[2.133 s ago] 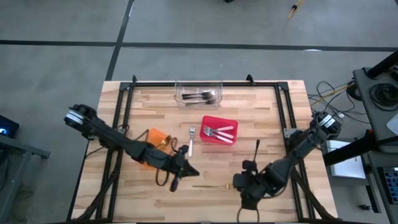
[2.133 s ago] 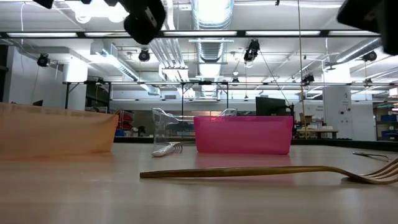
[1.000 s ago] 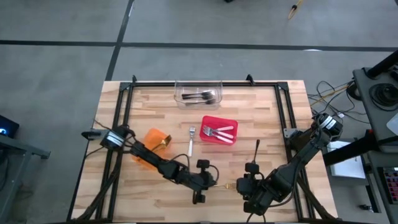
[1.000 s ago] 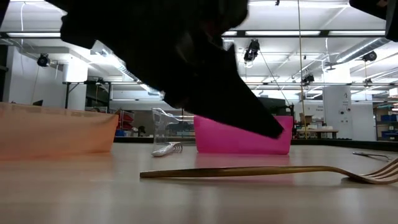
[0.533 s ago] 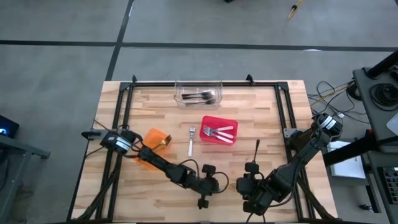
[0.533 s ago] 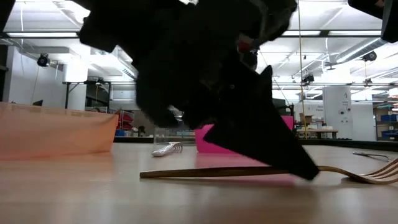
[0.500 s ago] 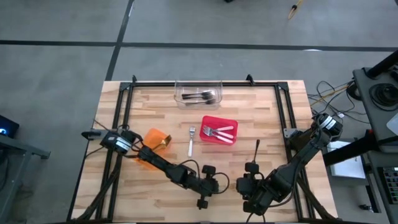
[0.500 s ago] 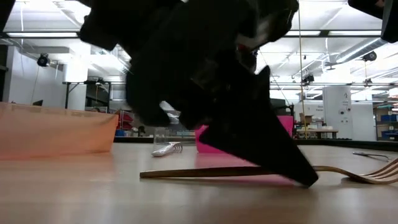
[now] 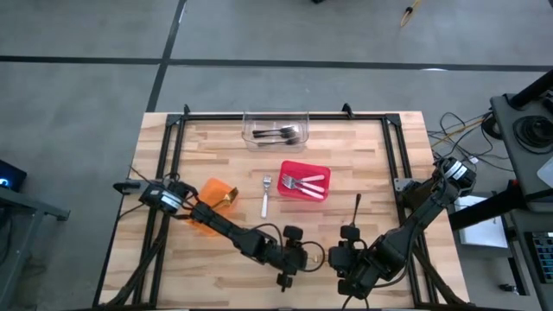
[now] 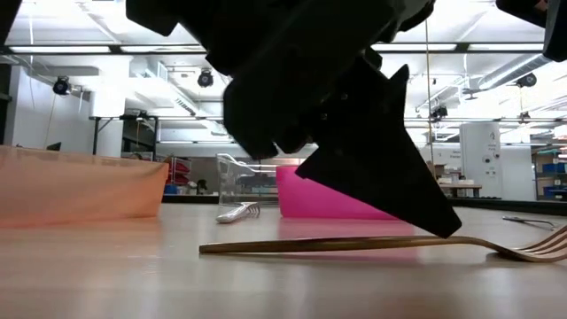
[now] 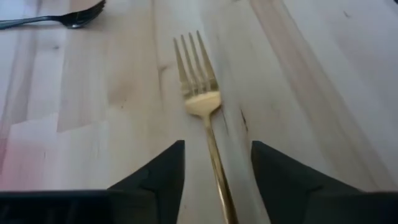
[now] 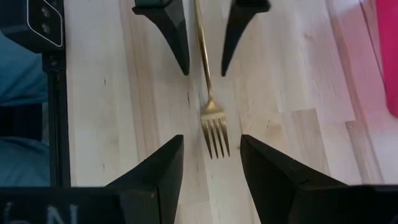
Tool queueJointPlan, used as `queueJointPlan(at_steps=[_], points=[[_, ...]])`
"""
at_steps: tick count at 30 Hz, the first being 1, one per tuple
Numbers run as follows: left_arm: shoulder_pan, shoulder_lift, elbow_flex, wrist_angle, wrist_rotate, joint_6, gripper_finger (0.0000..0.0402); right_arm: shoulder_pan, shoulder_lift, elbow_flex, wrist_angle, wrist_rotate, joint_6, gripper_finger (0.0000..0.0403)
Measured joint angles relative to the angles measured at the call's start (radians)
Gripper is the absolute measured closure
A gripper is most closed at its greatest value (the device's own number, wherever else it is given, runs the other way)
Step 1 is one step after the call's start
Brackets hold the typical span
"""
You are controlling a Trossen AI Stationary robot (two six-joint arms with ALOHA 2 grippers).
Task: Sort silverware by color (type)
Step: Put the gold fork into the orange bin
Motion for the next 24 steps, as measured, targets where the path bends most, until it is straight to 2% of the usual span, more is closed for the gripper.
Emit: queueJointPlan(at_steps=[3, 8, 16, 24], points=[[0.003, 0.001, -0.001, 0.007, 0.000, -0.026, 0.0223, 0.000, 0.000, 0.000, 0.000, 0.000, 0.000, 0.0252], [0.015, 0.002, -0.027, 0.039, 0.001, -0.025, 0.0226, 0.000, 0.000, 0.000, 0.000, 0.000, 0.000, 0.0252], [0.022, 0.003, -0.140, 0.231, 0.029, -0.085, 0.0238, 0.000, 0.000, -0.001, 0.003, 0.002, 0.000, 0.0252], [0.033, 0.003, -0.226, 0.394, 0.044, -0.078, 0.0245, 0.000, 0.000, -0.003, 0.003, 0.037, 0.000, 0.0252]])
